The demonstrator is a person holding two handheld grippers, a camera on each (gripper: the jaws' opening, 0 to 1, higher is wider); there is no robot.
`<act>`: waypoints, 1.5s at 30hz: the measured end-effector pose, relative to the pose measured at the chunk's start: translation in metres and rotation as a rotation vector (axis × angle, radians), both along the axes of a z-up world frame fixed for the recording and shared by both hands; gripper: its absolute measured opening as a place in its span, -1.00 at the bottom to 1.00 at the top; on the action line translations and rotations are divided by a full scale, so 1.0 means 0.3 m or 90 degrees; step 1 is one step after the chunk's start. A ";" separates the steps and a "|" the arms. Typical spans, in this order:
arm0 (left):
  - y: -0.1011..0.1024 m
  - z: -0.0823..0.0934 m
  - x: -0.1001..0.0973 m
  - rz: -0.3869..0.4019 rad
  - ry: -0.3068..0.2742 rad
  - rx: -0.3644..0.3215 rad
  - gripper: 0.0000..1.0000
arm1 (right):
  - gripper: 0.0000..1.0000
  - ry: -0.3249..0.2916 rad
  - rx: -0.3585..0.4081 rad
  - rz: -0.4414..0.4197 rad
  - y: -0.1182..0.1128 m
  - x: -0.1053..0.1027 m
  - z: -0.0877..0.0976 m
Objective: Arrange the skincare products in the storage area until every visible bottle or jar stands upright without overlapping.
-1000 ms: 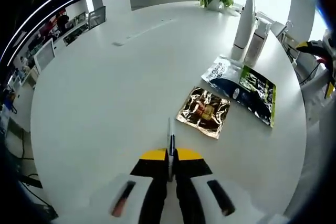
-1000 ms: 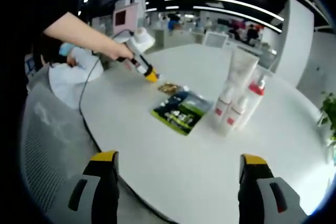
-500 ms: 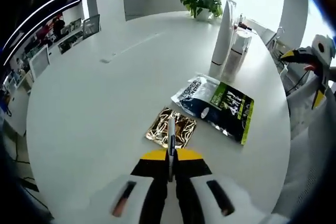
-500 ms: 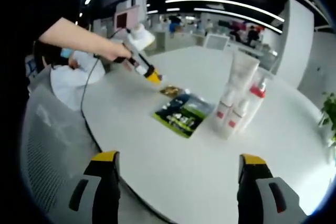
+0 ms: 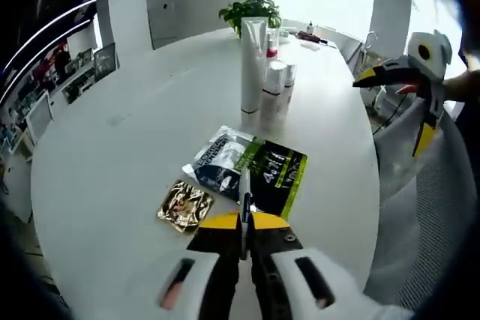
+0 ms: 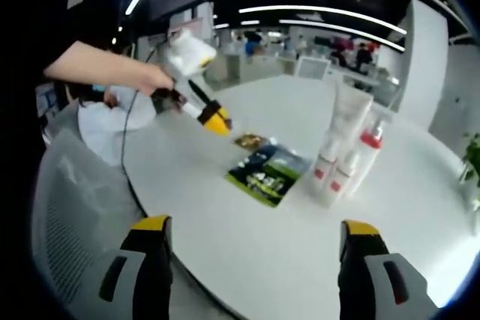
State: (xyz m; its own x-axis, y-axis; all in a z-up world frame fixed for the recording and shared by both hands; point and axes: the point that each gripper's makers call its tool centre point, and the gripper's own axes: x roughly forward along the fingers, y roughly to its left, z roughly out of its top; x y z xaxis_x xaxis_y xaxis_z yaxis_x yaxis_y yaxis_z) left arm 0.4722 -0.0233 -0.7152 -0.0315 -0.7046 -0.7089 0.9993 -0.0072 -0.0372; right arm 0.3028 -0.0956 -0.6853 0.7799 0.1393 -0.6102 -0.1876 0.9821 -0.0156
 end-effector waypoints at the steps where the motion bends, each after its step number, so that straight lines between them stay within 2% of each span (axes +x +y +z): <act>1: -0.005 0.005 -0.016 -0.003 0.005 -0.004 -0.95 | 0.90 -0.001 -0.001 0.001 0.000 0.000 0.001; 9: -0.030 0.042 -0.139 -0.020 0.043 -0.028 -0.95 | 0.88 -0.010 0.002 0.007 0.008 0.001 0.011; 18: -0.032 0.067 -0.218 -0.032 0.058 -0.038 -0.94 | 0.80 -0.024 0.007 0.008 0.011 0.004 0.029; 23: -0.040 0.105 -0.262 -0.026 0.091 -0.070 -0.94 | 0.69 -0.028 0.010 0.013 0.016 0.003 0.035; 27: -0.056 0.145 -0.297 -0.006 0.130 -0.114 -0.94 | 0.59 -0.033 0.018 0.016 0.021 0.002 0.044; 32: -0.066 0.195 -0.334 0.020 0.163 -0.170 -0.94 | 0.31 -0.047 0.022 0.033 0.036 -0.001 0.065; 35: -0.060 0.215 -0.360 0.019 0.167 -0.187 -0.93 | 0.12 -0.057 0.018 0.049 0.050 -0.004 0.080; 39: -0.055 0.247 -0.397 0.015 0.178 -0.206 -0.93 | -0.16 -0.071 0.054 0.068 0.078 -0.004 0.107; 43: -0.055 0.274 -0.431 0.005 0.183 -0.216 -0.92 | -0.59 -0.101 0.135 0.087 0.133 0.009 0.178; 45: -0.055 0.283 -0.447 -0.003 0.187 -0.219 -0.92 | -0.66 -0.108 0.132 0.090 0.138 0.014 0.202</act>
